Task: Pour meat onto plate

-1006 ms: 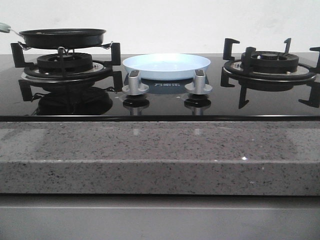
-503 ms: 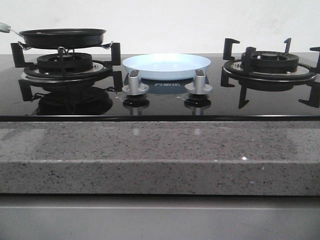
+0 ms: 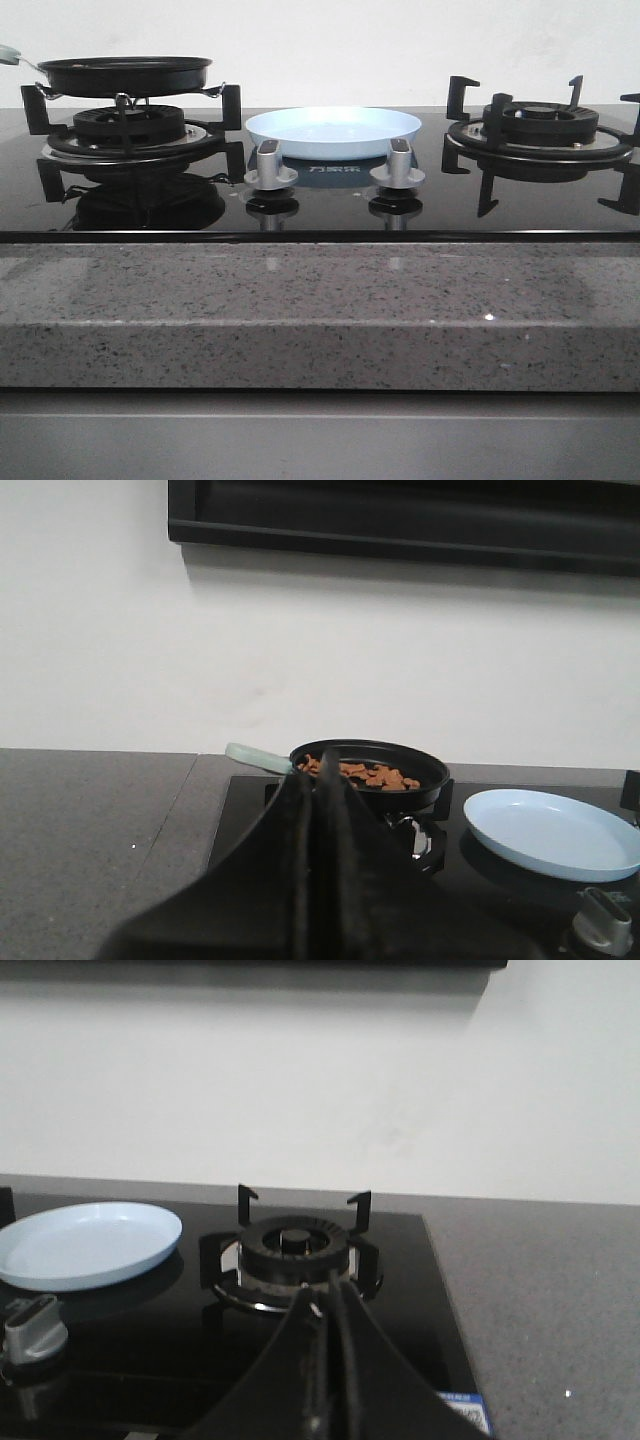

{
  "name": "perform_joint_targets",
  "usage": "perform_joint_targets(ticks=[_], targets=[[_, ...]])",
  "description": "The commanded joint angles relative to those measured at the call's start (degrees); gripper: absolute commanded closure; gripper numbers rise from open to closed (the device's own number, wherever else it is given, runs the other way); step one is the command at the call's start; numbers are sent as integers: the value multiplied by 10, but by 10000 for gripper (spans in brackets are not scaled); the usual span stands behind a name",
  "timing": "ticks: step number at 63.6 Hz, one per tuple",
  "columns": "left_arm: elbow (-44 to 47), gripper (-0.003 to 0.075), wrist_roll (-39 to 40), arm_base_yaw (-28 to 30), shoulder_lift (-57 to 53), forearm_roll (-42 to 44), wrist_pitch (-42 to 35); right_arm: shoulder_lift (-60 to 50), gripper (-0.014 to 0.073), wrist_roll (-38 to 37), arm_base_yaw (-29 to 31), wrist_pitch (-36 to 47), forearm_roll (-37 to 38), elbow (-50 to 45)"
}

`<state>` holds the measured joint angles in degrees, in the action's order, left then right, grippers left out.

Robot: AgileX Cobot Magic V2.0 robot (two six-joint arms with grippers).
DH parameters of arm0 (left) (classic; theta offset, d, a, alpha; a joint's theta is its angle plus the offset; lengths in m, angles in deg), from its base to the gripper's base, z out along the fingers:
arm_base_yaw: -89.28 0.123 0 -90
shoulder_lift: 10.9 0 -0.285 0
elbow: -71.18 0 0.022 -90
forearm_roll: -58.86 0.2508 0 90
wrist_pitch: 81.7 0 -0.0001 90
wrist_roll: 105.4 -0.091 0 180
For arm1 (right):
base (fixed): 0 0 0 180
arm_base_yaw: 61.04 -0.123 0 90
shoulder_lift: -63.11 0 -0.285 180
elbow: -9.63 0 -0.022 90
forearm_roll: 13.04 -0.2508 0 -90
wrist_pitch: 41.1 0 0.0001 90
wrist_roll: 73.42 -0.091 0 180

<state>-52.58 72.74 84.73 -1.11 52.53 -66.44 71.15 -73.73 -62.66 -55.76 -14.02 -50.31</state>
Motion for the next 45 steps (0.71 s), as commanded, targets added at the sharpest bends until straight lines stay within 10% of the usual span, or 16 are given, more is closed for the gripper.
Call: perform_joint_targets(ticks=[1,16,45], targets=[[-74,741,5,1,43,-2,15,33,662,3,-1,-3,1,72],[-189,741,5,1,157,-5,143,121,662,3,-1,-94,1,167],[-194,741,5,1,263,-38,146,173,662,3,-1,-103,1,128]])
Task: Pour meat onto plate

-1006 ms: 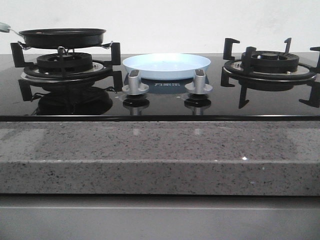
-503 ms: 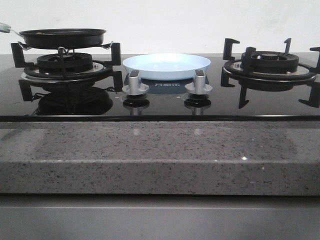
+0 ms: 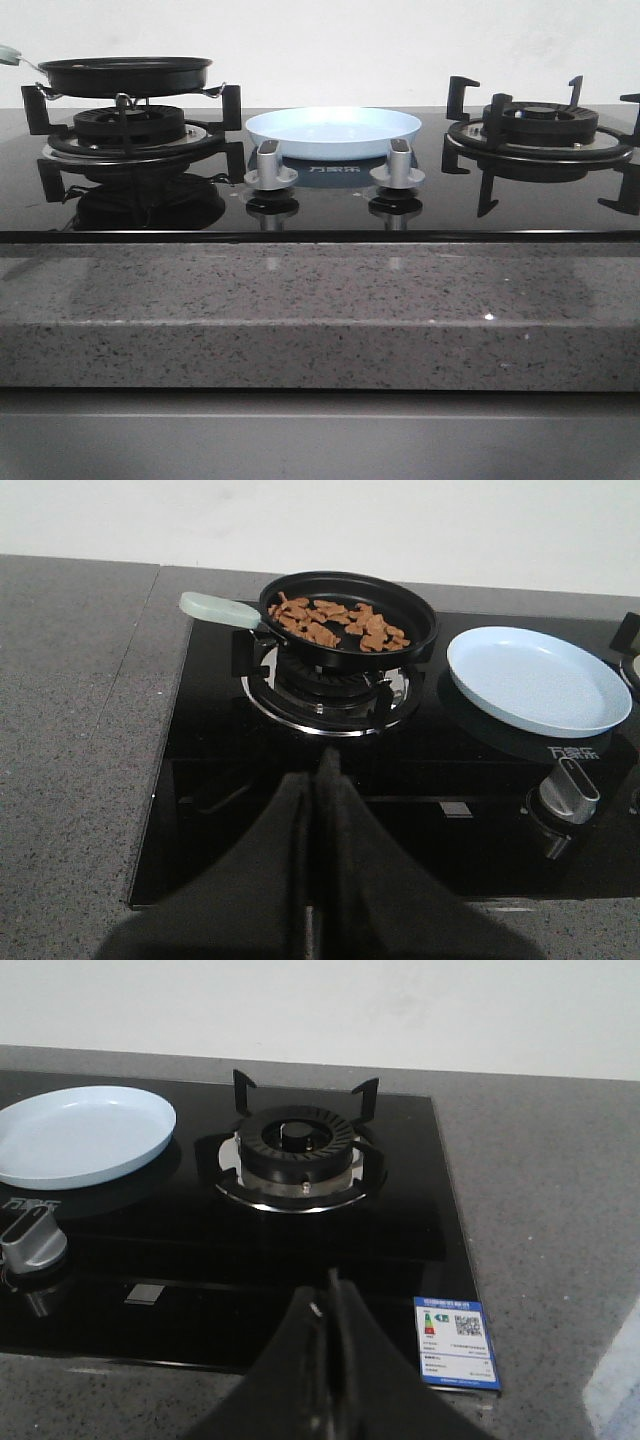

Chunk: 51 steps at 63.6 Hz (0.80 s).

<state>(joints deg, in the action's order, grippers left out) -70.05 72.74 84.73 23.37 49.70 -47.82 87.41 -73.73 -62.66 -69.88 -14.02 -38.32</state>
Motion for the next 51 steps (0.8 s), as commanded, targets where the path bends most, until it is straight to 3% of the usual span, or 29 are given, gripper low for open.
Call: perform_joint_targets(ticks=[1,7,12,22,26,39,51], targets=[[-20,741,5,1,20,-10,-40,11,661,3,-1,36,1,8],[-20,734,5,1,33,-10,-40,11,637,3,-1,11,1,8],[-20,668,5,1,43,-5,-40,13,530,3,-1,-2,1,8],[-20,331,5,1,53,9,-40,27,167,3,-1,-21,-5,10],[-20,256,5,1,54,9,-42,38,107,3,-2,-24,-20,14],[-20,265,5,1,55,9,-42,124,108,16,-3,-92,-82,75],[-20,283,5,1,55,9,-42,242,108,103,-3,-169,-192,161]])
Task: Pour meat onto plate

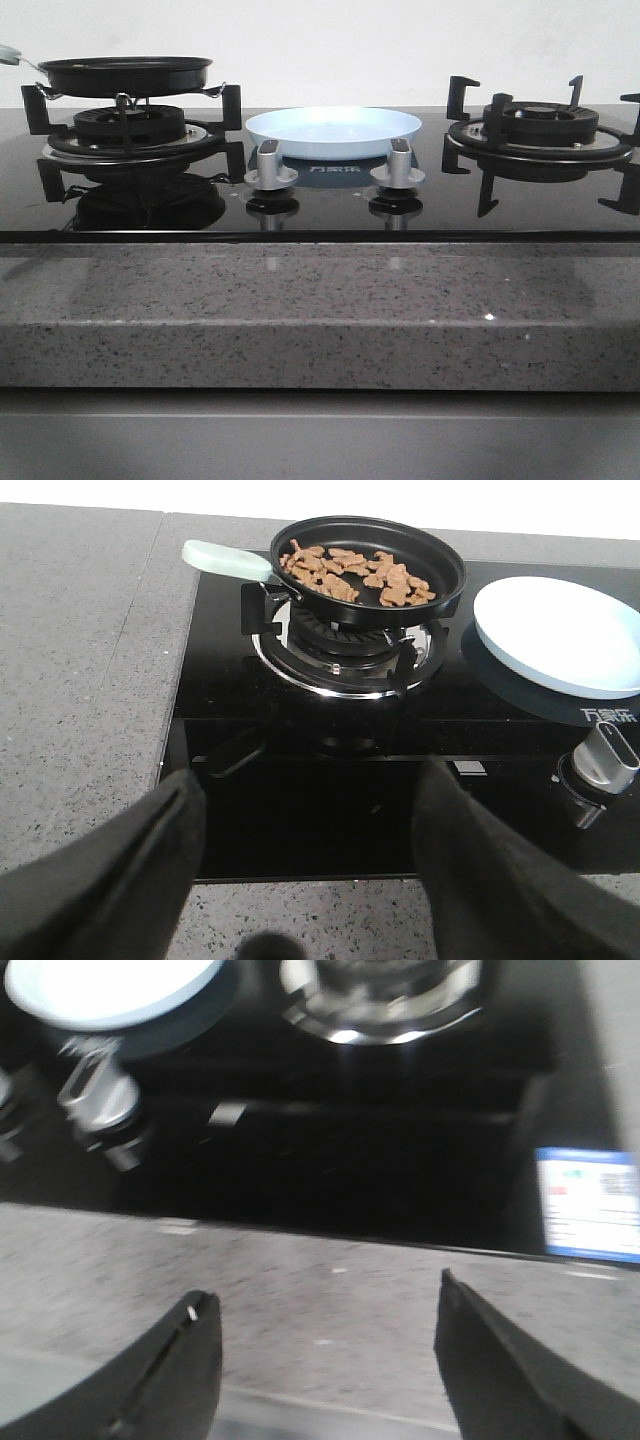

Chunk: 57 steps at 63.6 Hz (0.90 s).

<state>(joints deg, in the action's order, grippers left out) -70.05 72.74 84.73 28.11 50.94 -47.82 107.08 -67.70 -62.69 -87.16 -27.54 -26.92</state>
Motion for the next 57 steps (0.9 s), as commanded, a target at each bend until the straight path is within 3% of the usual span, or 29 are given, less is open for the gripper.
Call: perform_joint_targets(ticks=[1,20,38,57], targets=[[-20,283,5,1,7,-3,-42,54,108,49,-3,0,-64,54],[-20,283,5,1,7,-3,-40,228,108,158,-5,-15,-196,175],[-20,283,5,1,7,-3,-40,373,108,157,-76,26,-160,300],[-20,283,5,1,7,-3,-40,541,109,132,-82,9,-110,467]])
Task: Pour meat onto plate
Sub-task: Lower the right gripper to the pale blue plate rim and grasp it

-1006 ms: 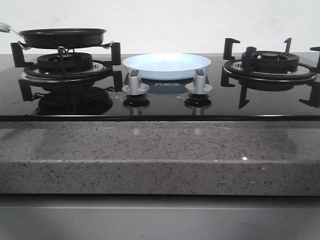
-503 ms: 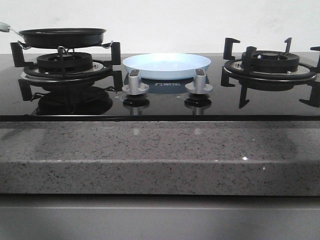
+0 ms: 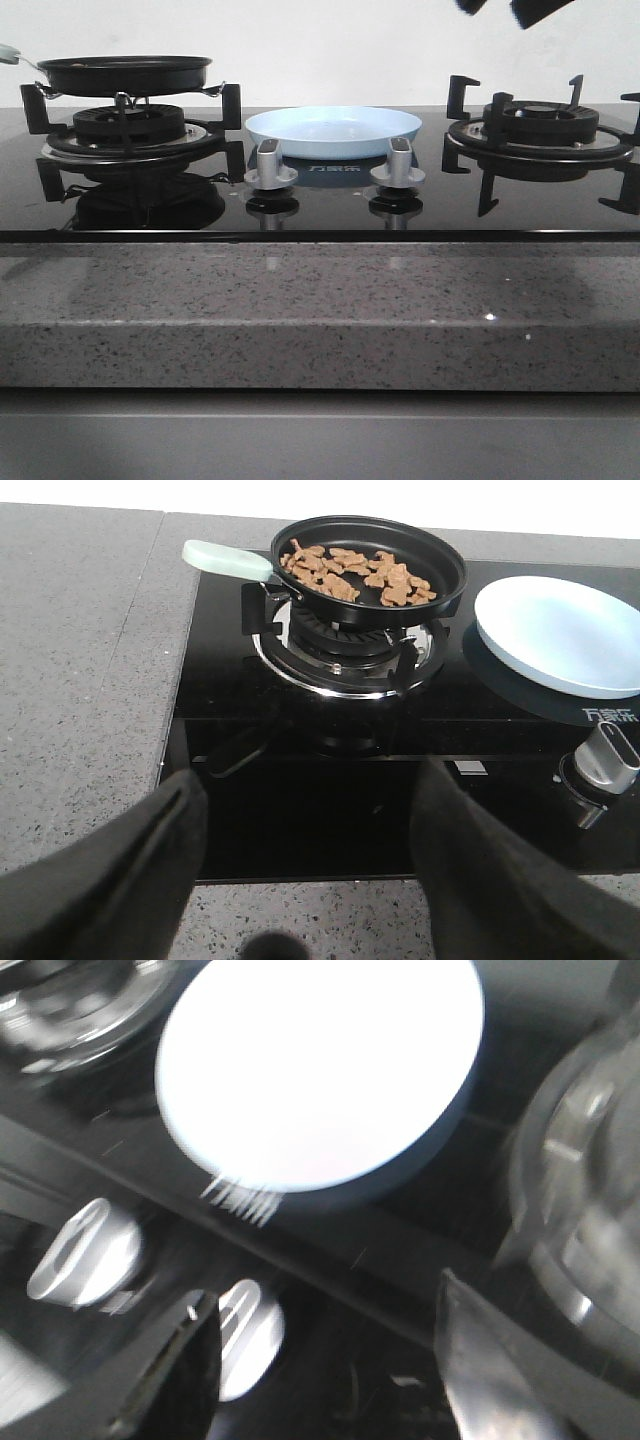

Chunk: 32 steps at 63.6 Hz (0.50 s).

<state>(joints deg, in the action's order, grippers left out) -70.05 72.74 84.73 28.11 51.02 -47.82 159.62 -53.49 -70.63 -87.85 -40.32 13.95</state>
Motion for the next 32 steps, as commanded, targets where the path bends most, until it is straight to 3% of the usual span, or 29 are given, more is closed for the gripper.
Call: perform_joint_targets(ticks=[1,11,32], targets=[[-20,283,5,1,7,-4,-40,26,113,-18,-3,13,26,70],[-20,283,5,1,7,-4,-40,96,181,-68,-19,-14,119,152],[-20,283,5,1,8,-4,-40,235,184,-76,-20,-78,112,317]])
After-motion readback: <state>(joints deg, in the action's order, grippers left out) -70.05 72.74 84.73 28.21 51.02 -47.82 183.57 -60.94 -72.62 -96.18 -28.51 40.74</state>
